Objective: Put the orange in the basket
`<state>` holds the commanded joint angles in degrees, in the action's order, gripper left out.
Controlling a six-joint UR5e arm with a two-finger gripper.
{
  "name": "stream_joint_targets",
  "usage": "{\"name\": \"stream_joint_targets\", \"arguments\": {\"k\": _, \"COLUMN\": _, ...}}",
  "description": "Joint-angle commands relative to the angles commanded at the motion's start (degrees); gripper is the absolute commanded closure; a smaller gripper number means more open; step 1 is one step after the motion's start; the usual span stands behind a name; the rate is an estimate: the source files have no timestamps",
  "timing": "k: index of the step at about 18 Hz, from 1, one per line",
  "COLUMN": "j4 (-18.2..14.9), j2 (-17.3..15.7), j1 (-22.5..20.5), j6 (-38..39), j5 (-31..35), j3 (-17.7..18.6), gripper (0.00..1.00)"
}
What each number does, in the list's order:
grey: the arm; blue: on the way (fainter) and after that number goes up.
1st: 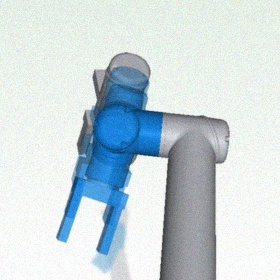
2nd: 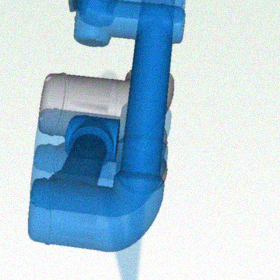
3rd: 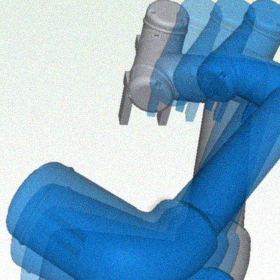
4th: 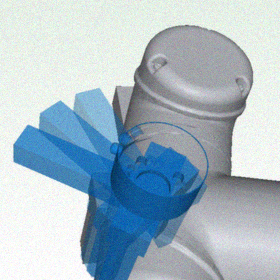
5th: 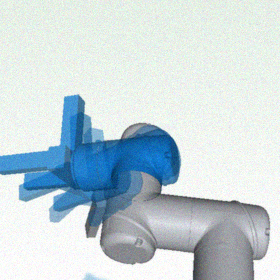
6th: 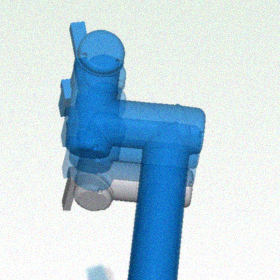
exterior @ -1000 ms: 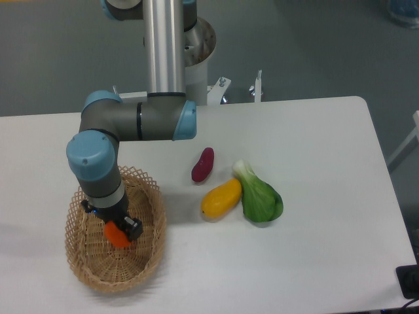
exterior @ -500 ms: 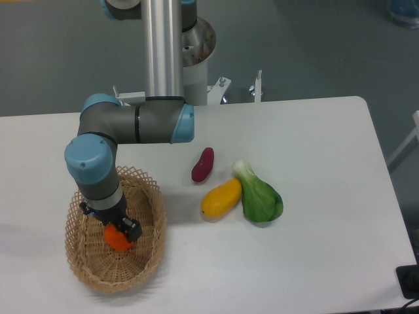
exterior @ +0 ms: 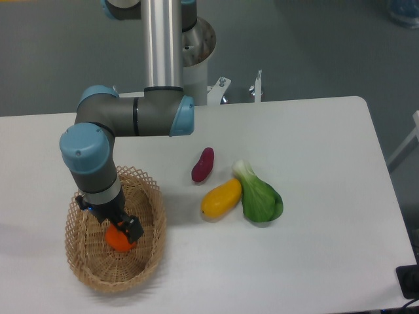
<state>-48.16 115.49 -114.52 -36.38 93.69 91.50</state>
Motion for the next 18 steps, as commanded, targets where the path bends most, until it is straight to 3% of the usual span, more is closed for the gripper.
{"name": "stream_joint_targets", "arguments": {"k": 9, "j4": -2.02, "j2": -3.08, "j1": -2.82, "j6": -6.49, "j5": 0.08, "j3": -2.11, "gripper": 0.0}}
{"name": "stream_joint_targets", "arguments": {"k": 12, "j4": -4.3, "j2": -4.22, "j1": -3.61, "j6": -9.14, "j5": 0.08, "j3": -2.12, "gripper": 0.0}}
{"name": "stream_joint_targets", "arguments": {"k": 18, "j4": -4.31, "j2": -4.22, "j1": -3.61, "j6": -9.58, "j5": -0.09, "j3": -2.12, "gripper": 0.0}}
